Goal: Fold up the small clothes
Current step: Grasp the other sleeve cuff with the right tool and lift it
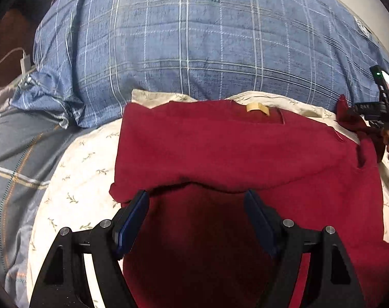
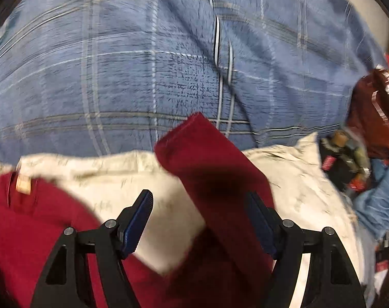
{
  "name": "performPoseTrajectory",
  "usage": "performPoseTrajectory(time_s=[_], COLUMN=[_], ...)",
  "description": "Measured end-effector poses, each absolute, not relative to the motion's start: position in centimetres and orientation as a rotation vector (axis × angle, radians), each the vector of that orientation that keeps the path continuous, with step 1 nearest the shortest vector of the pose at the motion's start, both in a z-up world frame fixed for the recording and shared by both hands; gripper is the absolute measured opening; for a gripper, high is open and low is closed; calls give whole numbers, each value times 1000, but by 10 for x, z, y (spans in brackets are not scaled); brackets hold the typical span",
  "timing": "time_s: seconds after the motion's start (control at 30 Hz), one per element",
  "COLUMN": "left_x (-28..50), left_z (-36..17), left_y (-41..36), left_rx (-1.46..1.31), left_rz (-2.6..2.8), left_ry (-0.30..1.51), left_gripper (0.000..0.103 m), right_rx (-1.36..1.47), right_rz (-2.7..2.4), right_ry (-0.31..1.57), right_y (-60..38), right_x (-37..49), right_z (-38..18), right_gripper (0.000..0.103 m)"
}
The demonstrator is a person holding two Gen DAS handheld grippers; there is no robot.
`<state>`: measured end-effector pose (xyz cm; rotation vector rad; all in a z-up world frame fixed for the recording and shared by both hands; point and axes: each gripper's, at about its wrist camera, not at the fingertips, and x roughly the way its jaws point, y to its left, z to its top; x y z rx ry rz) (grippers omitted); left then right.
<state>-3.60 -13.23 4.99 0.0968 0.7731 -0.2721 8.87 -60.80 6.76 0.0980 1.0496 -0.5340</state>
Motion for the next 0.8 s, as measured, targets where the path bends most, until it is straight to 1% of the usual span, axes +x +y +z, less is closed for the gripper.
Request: performPoseTrajectory(time_s=[0.1,0.13,0.2,0.23,0.3,0.43,0.53,0.6,0.7,0.8], left_x=[-29,-27,-24,-24,-24,-27,-30,-32,-36,-41], left_z=[46,44,43,44,48,61,70,77,83,90], left_y=[-134,-136,-138,-138,-135,-123,-107,-92,-75,-54], left_rx=[103,109,117,115,104,63,12,-19,-60,-113], left_rz=[-268,-269,-274,-276,-276,-259,-234,-201,-162,-126], left_ry=[788,791,801,801,787,752,729,705,680,650], left_gripper=[76,76,76,76,76,76,76,76,76,76], right_rx=[132,122,132,164,171,150,139,107,56,33], right_rz=[-566,-576,-584,-573,-522,-318,-103,40,263,445], right_ry=[1052,1053,1066,1067,1032,943,883,867,884,925], right_y=[-617,-619,-627,-632,-631,-596,-549,-508,-435,-374], right_x=[107,110,111,108,96,69,59,58,66,79], right_z=[52,49,48,53,78,153,210,237,256,250], right_gripper=[76,71,26,8,7,7,7,7,7,7])
